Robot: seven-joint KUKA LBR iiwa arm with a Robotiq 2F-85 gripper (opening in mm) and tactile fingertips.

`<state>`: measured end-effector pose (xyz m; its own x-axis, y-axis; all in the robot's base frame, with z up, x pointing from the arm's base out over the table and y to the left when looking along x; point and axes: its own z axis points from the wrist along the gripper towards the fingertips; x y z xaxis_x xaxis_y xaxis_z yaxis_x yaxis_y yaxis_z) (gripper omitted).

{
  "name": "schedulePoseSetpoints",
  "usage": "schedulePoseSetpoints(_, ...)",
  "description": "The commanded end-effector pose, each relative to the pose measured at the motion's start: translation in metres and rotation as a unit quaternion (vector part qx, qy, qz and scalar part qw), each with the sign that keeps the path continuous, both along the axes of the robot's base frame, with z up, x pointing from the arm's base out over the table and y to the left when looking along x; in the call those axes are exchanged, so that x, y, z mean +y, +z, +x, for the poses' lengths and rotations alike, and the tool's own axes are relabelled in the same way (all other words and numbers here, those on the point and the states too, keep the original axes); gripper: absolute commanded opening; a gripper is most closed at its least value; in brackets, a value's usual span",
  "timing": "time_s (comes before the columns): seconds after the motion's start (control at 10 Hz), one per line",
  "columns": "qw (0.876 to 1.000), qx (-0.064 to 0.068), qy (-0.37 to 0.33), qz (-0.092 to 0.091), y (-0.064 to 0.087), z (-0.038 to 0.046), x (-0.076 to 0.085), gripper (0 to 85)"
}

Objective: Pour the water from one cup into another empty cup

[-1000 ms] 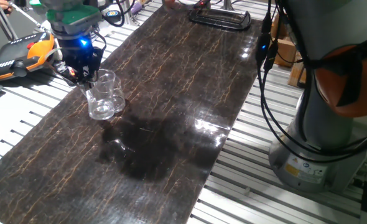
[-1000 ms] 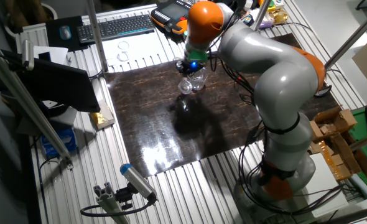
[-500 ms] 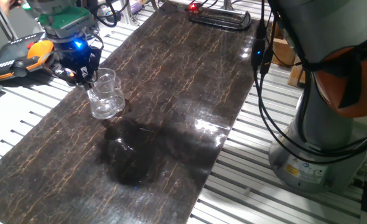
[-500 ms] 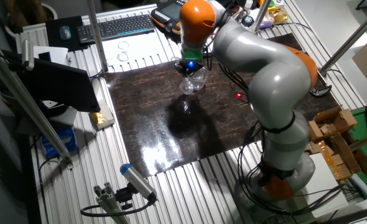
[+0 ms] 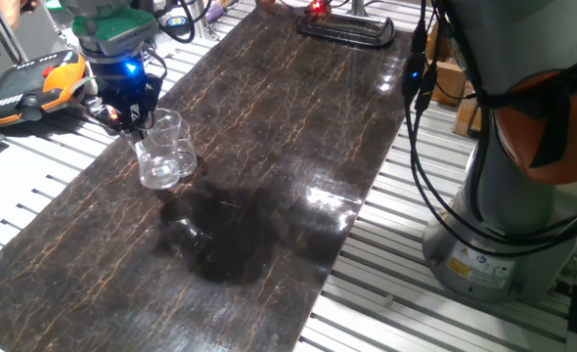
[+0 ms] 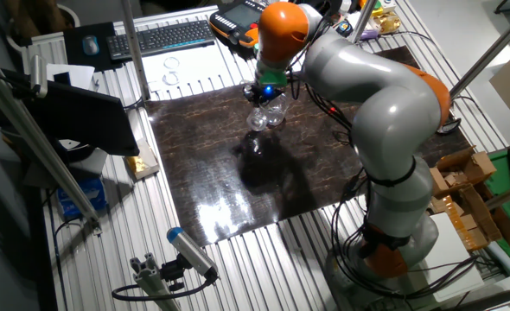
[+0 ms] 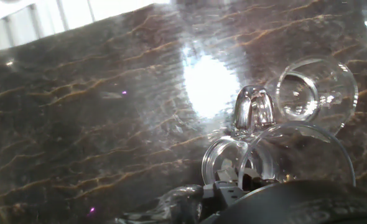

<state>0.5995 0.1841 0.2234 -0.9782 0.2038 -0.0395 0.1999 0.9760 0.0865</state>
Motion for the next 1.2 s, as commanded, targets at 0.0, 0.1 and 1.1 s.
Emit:
schedulePoseSetpoints(0.0,1.000,0.001,0.008,0.003,0.000,0.0026,0.005,0.7)
schedulePoseSetpoints(0.1,1.000,0.001,0.012,0.005,0.000,0.0066,0.008,0.7)
schedulePoseSetpoints(1.1,0.995,0.008,-0.032,0.094,-0.018,0.0243,-0.004,0.7)
